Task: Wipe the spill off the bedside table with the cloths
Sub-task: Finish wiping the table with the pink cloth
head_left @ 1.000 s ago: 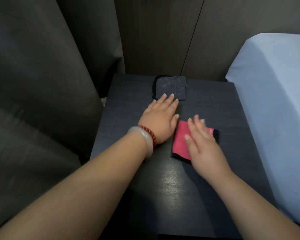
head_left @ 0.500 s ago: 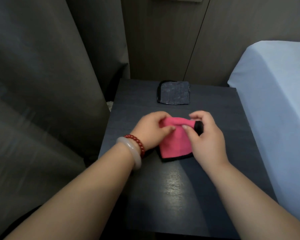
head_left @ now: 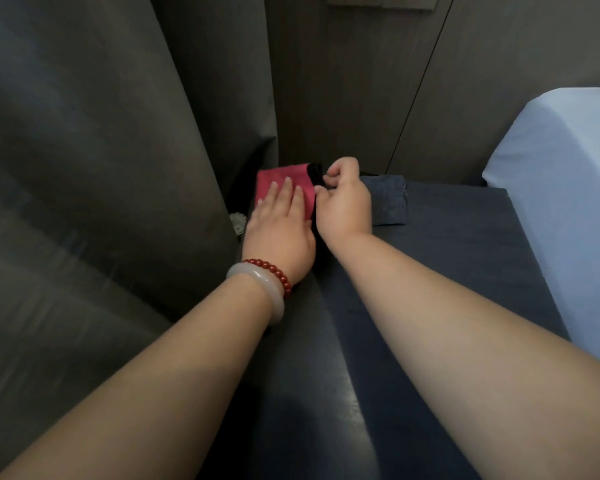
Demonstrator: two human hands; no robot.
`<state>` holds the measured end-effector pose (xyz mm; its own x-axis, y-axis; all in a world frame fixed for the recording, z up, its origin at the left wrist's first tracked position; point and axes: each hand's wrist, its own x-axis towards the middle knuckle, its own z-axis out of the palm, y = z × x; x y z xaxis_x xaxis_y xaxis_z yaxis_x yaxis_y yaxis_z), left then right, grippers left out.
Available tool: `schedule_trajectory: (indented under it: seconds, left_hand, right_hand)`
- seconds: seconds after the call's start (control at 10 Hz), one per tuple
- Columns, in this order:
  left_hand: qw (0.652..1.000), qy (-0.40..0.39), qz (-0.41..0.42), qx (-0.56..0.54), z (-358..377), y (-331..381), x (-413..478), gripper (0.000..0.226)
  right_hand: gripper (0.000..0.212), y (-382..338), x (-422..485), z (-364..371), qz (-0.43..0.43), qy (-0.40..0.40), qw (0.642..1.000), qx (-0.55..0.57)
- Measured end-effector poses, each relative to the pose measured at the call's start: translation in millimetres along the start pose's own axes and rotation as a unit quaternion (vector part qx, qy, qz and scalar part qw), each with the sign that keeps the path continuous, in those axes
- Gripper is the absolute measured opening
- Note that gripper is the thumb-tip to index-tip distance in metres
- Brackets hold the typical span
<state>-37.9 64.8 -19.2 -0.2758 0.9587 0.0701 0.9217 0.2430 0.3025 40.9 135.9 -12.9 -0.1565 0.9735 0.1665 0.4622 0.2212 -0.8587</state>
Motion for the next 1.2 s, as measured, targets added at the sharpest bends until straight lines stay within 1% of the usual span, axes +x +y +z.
schedule_trajectory:
  seconds: [0.1,0.2,0.3,0.4,0.5,0.6,0.9,1.0,1.1,1.2]
  left_hand:
    - [0.994,-0.104,-0.035,-0.006,9,-10,18,0.061]
    - [0.99,-0.133,-0.024,0.041,14,-20,36,0.062]
    - [0.988,-0.14,-0.003,0.066,17,-24,49,0.062]
    - [0.985,-0.157,-0.015,0.075,18,-20,56,0.062]
    - [0.984,-0.16,-0.028,0.076,20,-14,57,0.063]
    - [0.983,-0.162,-0.036,0.074,21,-12,58,0.062]
    - [0.979,-0.18,-0.042,0.08,17,-10,57,0.06]
    - [0.985,-0.159,-0.034,0.061,11,-7,53,0.058]
    - [0.994,-0.097,0.005,0.054,8,0,38,0.056]
    - [0.995,-0.075,0.055,0.039,12,17,15,0.054]
  right_hand:
    - [0.025,2,13,6,-0.062,-0.003,0.995,-0.078]
    - [0.05,13,10,2,-0.132,-0.032,0.967,-0.215]
    - [0.058,30,-4,-7,-0.16,-0.049,0.921,-0.352]
    - [0.062,48,-19,-13,-0.109,-0.091,0.896,-0.421]
    - [0.067,58,-22,-11,-0.05,-0.139,0.891,-0.43]
    - [0.068,58,-19,-7,-0.038,-0.155,0.89,-0.428]
    - [0.067,55,-18,-10,-0.029,-0.161,0.896,-0.413]
    - [0.068,49,-20,-16,-0.023,-0.167,0.896,-0.411]
    - [0.069,47,-28,-27,-0.037,-0.149,0.902,-0.405]
    - [0.067,49,-38,-41,-0.037,-0.137,0.9,-0.413]
